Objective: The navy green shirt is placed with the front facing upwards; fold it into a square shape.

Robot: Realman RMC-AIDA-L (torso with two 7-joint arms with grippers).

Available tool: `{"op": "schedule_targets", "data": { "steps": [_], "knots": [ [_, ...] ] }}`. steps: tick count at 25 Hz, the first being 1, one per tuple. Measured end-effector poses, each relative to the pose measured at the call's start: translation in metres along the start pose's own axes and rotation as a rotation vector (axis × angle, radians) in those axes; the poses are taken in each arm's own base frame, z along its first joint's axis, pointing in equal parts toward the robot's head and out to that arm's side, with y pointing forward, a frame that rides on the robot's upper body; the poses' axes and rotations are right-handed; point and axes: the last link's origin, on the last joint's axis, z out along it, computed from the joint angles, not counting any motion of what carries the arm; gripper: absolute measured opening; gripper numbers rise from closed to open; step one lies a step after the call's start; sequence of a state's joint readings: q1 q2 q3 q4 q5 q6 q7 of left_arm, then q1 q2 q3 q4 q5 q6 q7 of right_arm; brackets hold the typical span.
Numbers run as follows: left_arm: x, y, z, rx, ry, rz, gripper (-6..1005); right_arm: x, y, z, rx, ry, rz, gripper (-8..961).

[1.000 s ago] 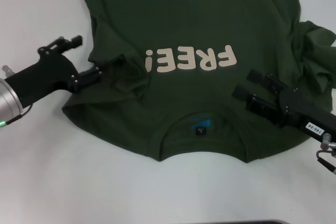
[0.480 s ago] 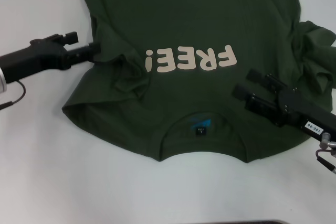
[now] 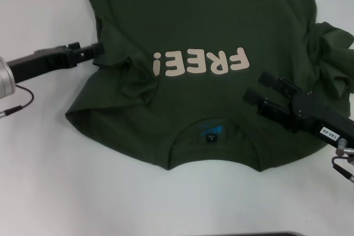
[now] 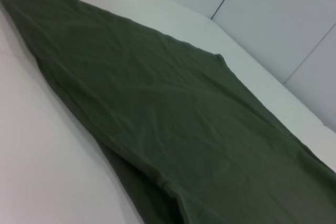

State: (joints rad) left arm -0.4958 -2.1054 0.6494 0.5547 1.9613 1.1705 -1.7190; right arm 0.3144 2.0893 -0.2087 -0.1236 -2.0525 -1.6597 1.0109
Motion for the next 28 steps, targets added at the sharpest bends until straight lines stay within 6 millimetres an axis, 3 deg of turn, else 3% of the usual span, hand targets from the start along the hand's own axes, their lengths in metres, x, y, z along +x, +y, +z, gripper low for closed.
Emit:
{"op": "schedule_targets", "data": {
  "steps": [18,28],
  "knots": [
    [-0.015,0.005,0.006,-0.016,-0.063,0.005,812,0.001,0.002,-0.001,-0.005,0.000,0.004,912],
    [-0.013,0.010,0.011,-0.039,-0.072,0.019,812,0.002,0.002,-0.002,-0.008,0.003,0.004,912]
  ]
}}
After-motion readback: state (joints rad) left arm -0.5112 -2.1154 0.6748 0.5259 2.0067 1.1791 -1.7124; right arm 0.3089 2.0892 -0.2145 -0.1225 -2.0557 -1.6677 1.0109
